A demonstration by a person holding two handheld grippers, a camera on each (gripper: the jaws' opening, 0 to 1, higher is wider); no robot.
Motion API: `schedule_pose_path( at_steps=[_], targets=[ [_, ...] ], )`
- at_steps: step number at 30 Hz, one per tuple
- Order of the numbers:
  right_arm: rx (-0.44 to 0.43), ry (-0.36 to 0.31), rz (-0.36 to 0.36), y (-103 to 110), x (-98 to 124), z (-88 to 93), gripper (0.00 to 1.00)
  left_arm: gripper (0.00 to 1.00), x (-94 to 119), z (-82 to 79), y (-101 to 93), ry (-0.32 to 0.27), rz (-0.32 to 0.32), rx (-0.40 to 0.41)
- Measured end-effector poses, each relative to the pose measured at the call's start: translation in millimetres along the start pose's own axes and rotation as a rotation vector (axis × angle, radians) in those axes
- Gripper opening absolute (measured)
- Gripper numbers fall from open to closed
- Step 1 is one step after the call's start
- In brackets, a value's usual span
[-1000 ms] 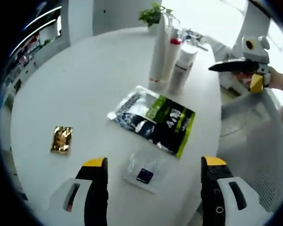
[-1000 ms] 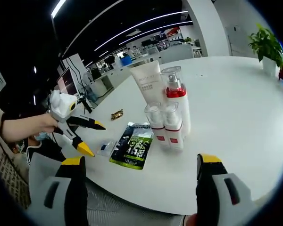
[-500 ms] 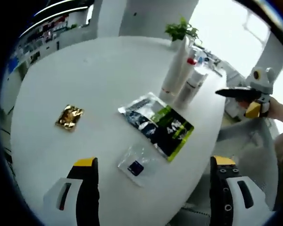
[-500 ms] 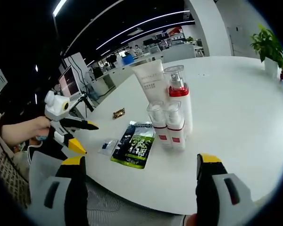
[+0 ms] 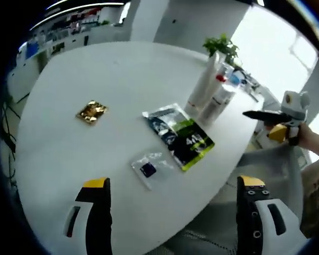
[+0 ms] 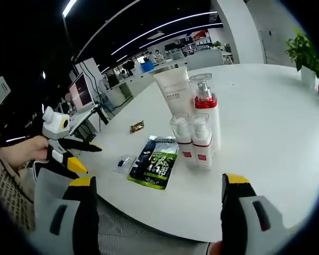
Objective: Arrange the skincare products in the storage area until every visible bottle or jar stands upright without overlapping.
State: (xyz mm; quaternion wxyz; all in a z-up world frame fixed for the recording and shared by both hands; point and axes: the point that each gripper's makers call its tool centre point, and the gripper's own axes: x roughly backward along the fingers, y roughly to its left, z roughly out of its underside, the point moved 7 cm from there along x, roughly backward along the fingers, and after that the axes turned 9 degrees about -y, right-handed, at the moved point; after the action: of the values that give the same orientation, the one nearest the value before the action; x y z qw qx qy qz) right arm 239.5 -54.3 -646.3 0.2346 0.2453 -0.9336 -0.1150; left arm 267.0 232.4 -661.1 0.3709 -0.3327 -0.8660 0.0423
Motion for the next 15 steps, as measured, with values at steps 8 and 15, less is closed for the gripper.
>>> schedule_pose_path(
  at_steps=[8,15],
  targets=[
    [0.001,-0.012,-0.013,1.6,0.5,-1.2,0.98,0.97,19.7,8.0,-3.7,-0.085,-0.043,0.038],
    [0.0,-0.018,-0.016,1.7,0.4,-1.8,0.98,0.97,29.5,18.3,-0.6,-0.115,-0.075,0.064]
  ],
)
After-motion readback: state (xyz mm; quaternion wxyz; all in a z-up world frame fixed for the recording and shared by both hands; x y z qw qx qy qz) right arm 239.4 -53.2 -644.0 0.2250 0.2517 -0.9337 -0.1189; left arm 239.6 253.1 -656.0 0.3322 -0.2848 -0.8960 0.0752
